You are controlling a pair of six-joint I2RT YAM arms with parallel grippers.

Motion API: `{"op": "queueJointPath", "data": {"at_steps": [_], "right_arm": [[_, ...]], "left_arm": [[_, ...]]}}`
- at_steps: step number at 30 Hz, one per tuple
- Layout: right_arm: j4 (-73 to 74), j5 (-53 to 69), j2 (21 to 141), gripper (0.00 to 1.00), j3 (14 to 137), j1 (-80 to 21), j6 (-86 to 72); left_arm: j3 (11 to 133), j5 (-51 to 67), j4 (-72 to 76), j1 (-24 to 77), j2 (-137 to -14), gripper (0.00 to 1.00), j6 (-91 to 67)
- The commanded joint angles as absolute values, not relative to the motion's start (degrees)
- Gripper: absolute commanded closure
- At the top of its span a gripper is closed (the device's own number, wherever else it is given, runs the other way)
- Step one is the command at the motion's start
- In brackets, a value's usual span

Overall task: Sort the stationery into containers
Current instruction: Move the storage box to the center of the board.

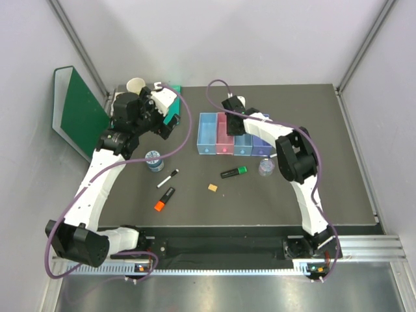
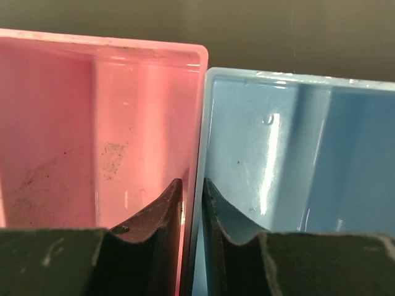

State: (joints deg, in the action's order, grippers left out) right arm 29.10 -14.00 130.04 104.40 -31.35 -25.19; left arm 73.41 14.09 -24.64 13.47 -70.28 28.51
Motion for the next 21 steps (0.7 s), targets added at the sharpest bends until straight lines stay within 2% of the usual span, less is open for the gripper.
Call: {"op": "queueJointPath", "data": {"at_steps": [1,14,15,16,21], "right_arm": [[25.6,-13.0,132.8,0.81,107.7,-31.6,-22.5],[24.3,-13.8,134.5,0.80,110.7,-33.0,-20.2],[24.3,-13.8,134.2,0.78,110.6,-32.9,-20.0],[24.3,-13.9,133.9,0.69,110.3,-33.0,-19.8],[24.4,-14.5,129.0,0.50,108.6,-33.0,-18.6]], "left_arm": [[74.4,14.1,-22.9,13.2,-70.3,0.01,28.6],[72.6,14.0,-21.9,13.1,-69.3,0.01,28.7],[72.5,14.1,-21.9,13.1,-69.2,0.01,28.7],[72.4,14.1,-21.9,13.1,-69.2,0.01,28.7],[72.4,15.3,-22.1,13.1,-68.6,0.01,28.0]]}}
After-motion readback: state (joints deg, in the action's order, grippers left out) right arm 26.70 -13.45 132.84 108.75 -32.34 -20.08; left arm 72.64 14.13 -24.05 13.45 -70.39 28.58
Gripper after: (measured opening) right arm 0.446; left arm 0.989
